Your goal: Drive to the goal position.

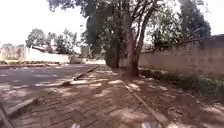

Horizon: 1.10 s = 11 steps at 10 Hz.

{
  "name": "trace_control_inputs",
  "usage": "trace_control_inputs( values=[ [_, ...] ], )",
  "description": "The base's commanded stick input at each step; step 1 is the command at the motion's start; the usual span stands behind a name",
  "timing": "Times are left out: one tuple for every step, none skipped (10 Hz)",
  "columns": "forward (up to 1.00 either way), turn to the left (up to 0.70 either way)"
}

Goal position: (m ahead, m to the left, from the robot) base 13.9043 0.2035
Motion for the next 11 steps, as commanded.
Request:
trace_control_inputs(
  values=[
    [0.5, 0.0],
    [0.5, 0.0],
    [0.5, 0.0],
    [0.5, 0.0],
    [0.5, 0.0],
    [0.5, 0.0],
    [0.5, 0.0],
    [0.5, 0.0],
    [0.5, 0.0],
    [0.5, 0.0],
    [0.5, 0.0]
  ],
)
